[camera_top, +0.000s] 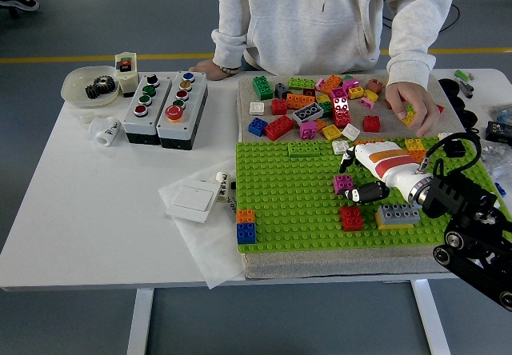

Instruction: Pick up the brick,pile it on top of brick,press brick,pick up the brick,pile it on top of brick,press brick

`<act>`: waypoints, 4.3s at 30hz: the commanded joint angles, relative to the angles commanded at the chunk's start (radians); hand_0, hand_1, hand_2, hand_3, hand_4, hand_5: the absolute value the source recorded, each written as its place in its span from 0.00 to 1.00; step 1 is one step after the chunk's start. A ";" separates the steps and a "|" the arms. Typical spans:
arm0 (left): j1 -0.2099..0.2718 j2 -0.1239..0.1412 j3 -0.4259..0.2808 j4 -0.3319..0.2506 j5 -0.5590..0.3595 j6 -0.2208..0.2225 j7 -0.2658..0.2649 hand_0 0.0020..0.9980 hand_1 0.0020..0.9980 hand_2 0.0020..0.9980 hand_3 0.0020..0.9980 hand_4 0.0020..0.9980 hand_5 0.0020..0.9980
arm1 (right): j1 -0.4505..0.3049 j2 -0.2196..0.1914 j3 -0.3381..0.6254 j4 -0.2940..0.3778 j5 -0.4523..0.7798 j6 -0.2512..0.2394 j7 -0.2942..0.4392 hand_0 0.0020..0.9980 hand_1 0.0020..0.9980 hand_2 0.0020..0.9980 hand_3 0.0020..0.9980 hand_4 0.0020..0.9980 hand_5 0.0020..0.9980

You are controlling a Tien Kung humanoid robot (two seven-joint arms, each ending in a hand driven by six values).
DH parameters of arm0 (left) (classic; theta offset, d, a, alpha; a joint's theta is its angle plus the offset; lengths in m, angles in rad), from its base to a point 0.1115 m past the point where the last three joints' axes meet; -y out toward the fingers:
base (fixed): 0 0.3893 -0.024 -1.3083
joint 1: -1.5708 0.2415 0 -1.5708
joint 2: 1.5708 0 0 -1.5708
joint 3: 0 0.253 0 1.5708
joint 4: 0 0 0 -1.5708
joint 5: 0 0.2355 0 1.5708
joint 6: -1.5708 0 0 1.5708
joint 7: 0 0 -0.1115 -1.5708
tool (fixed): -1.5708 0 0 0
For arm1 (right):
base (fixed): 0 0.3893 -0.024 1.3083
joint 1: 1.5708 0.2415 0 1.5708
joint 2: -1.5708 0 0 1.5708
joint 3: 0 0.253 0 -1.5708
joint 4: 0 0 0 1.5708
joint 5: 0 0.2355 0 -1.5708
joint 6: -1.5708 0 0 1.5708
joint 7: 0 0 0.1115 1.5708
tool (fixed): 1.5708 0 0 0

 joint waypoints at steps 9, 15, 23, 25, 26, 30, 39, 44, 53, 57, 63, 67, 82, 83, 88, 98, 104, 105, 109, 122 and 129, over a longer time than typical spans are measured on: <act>0.000 0.000 0.004 0.000 -0.001 0.000 0.000 0.78 0.79 0.84 0.62 0.65 0.67 | 0.004 0.014 -0.003 -0.033 0.004 0.007 0.007 0.61 0.62 0.63 0.55 0.84 0.30; 0.001 0.000 0.001 0.000 0.005 -0.001 0.001 0.78 0.79 0.84 0.62 0.66 0.67 | 0.005 0.020 0.000 -0.054 0.010 0.012 0.012 0.62 0.63 0.63 0.55 0.84 0.31; 0.001 0.000 -0.002 0.000 0.012 -0.002 0.002 0.78 0.79 0.84 0.62 0.66 0.67 | 0.007 0.027 -0.005 -0.072 0.017 0.017 0.014 0.62 0.63 0.64 0.56 0.85 0.31; 0.001 0.000 -0.004 0.000 0.014 -0.002 0.002 0.78 0.79 0.84 0.62 0.66 0.67 | 0.007 0.026 -0.006 -0.071 0.019 0.023 0.014 0.62 0.63 0.64 0.56 0.85 0.31; 0.002 0.000 -0.003 0.000 0.013 -0.002 0.001 0.78 0.79 0.84 0.62 0.66 0.67 | 0.007 0.025 -0.006 -0.069 0.018 0.026 0.014 0.62 0.63 0.64 0.56 0.85 0.31; 0.002 0.000 -0.005 0.000 0.017 -0.003 0.002 0.78 0.79 0.84 0.62 0.66 0.67 | 0.007 0.026 -0.004 -0.066 0.015 0.026 0.013 0.62 0.63 0.64 0.56 0.86 0.32; 0.003 0.000 -0.007 0.000 0.022 -0.004 0.003 0.78 0.79 0.84 0.62 0.66 0.67 | 0.005 0.027 -0.003 -0.070 0.019 0.009 0.017 0.58 0.61 0.63 0.55 0.85 0.32; 0.003 0.000 -0.007 0.000 0.021 -0.004 0.003 0.78 0.79 0.84 0.62 0.66 0.67 | 0.003 0.026 -0.001 -0.069 0.021 0.000 0.021 0.58 0.61 0.63 0.55 0.85 0.32; 0.002 0.000 -0.003 0.000 0.016 -0.003 0.002 0.78 0.79 0.84 0.62 0.66 0.67 | 0.002 0.026 0.001 -0.074 0.032 0.000 0.026 0.56 0.55 0.58 0.52 0.81 0.32; 0.001 0.000 -0.002 0.000 0.015 -0.003 0.002 0.78 0.79 0.84 0.62 0.65 0.67 | 0.002 0.027 0.001 -0.077 0.036 0.002 0.028 0.53 0.54 0.57 0.50 0.79 0.34; 0.002 0.000 -0.002 0.000 0.016 -0.004 0.002 0.78 0.79 0.84 0.62 0.65 0.67 | 0.000 0.028 0.001 -0.077 0.038 -0.005 0.030 0.51 0.51 0.55 0.48 0.77 0.34; 0.002 0.000 -0.002 0.000 0.016 -0.004 0.003 0.78 0.79 0.84 0.62 0.65 0.67 | -0.002 0.028 0.000 -0.077 0.037 -0.005 0.030 0.51 0.51 0.55 0.48 0.77 0.34; 0.003 -0.001 -0.004 0.000 0.016 -0.004 0.003 0.78 0.79 0.84 0.62 0.65 0.67 | -0.010 0.009 0.023 -0.028 0.027 -0.008 0.023 0.49 0.49 0.54 0.48 0.76 0.38; 0.003 -0.001 -0.004 0.000 0.017 -0.004 0.003 0.78 0.79 0.84 0.62 0.65 0.67 | -0.010 0.002 0.029 -0.013 0.024 -0.008 0.021 0.49 0.49 0.54 0.48 0.76 0.38; 0.004 -0.001 -0.004 0.000 0.016 -0.003 0.002 0.78 0.79 0.84 0.62 0.65 0.67 | -0.008 -0.044 0.035 0.057 0.003 0.000 0.015 0.50 0.49 0.54 0.48 0.75 0.36; 0.002 0.002 -0.009 0.000 0.019 -0.003 0.000 0.78 0.79 0.84 0.62 0.65 0.67 | 0.027 -0.231 0.015 0.242 -0.042 0.039 0.055 0.51 0.50 0.54 0.48 0.74 0.37; 0.004 0.001 -0.017 0.000 0.027 -0.003 0.001 0.78 0.79 0.84 0.62 0.65 0.67 | 0.024 -0.313 0.000 0.294 -0.043 0.050 0.082 0.51 0.50 0.54 0.48 0.74 0.38; 0.004 0.001 -0.019 0.000 0.029 -0.003 0.001 0.78 0.79 0.83 0.62 0.65 0.67 | 0.021 -0.320 -0.001 0.297 -0.044 0.052 0.082 0.52 0.50 0.54 0.48 0.74 0.38; 0.006 0.000 -0.022 0.000 0.032 -0.002 0.002 0.78 0.79 0.83 0.62 0.65 0.67 | -0.001 -0.343 -0.002 0.310 -0.047 0.063 0.078 0.52 0.50 0.54 0.48 0.74 0.38; 0.010 -0.001 -0.029 0.000 0.041 -0.003 0.002 0.78 0.79 0.84 0.62 0.65 0.67 | -0.088 -0.385 0.061 0.368 -0.059 0.084 0.039 0.51 0.50 0.54 0.48 0.74 0.37; 0.011 -0.001 -0.031 0.000 0.042 -0.002 0.002 0.78 0.79 0.84 0.62 0.65 0.67 | -0.119 -0.420 0.066 0.389 -0.051 0.076 0.064 0.52 0.50 0.54 0.48 0.74 0.37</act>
